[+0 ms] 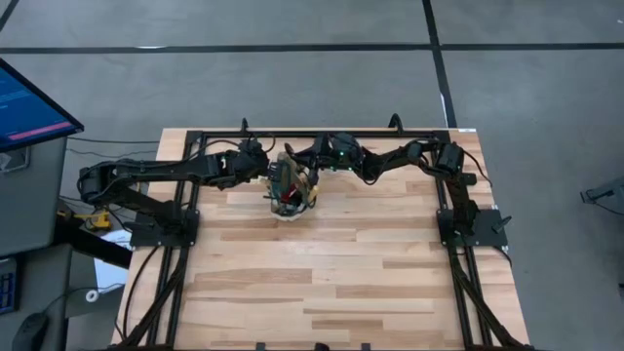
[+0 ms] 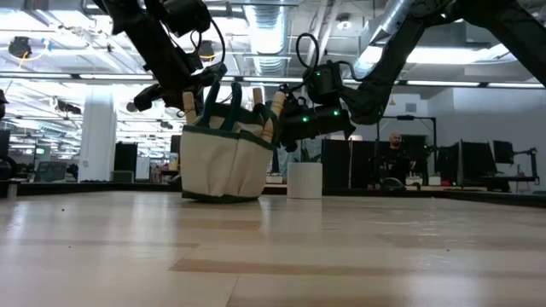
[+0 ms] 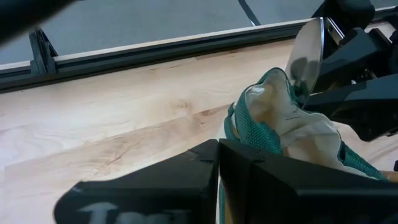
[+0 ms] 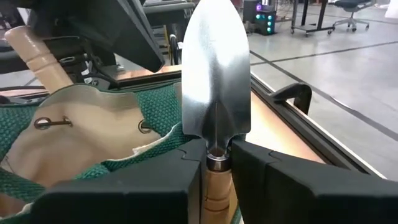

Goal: Pick & Place Garden tools in Gardening bag
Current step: Put the light brown trowel into the pocket of the white gardening bag, then return to Home Position

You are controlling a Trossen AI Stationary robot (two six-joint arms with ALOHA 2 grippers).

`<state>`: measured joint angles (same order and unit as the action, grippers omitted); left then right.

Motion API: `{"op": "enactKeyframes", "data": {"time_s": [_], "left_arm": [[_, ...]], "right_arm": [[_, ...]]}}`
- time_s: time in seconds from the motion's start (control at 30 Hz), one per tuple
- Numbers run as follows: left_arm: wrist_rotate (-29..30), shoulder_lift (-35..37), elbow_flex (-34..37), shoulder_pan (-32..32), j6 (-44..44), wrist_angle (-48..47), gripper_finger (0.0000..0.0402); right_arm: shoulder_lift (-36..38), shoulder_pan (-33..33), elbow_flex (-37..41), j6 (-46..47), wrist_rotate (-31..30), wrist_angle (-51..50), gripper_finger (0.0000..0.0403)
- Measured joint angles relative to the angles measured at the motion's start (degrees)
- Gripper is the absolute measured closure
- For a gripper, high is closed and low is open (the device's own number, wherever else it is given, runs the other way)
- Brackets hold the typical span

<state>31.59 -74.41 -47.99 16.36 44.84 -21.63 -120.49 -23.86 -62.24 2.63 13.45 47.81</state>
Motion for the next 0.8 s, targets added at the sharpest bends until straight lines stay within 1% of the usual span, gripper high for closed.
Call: {"op": "enactKeyframes", "data": {"time_s": [0.03, 0.1, 0.3, 0.47, 0.63, 0.8], "left_arm": [[0.0, 0.0, 0.0, 0.0, 0.0, 0.0, 0.0400], [0.0, 0.1, 0.0, 0.0, 0.0, 0.0, 0.0400], [0.0, 2.8, 0.0, 0.0, 0.0, 0.1, 0.0400], [0.1, 7.4, 0.0, 0.0, -1.2, 0.1, 0.0400], [0.7, 11.9, 0.0, 0.0, -3.1, 0.0, 0.0400], [1.5, 16.1, 0.0, 0.0, -6.3, 0.1, 0.0400]], "right_arm": [[0.0, 0.0, 0.0, 0.3, 0.0, 0.0, 0.0363], [0.0, 0.2, 0.0, 0.7, 0.1, 0.0, 0.0350], [-0.3, 1.4, 0.3, 0.4, 0.2, -1.7, 0.0278], [-0.3, 1.7, 0.2, 1.0, 0.2, -1.4, 0.0235], [1.4, 1.5, 0.2, 2.3, 1.5, -3.5, 0.0210], [7.7, 0.9, 0.2, -1.1, 2.4, -10.2, 0.0200]]}}
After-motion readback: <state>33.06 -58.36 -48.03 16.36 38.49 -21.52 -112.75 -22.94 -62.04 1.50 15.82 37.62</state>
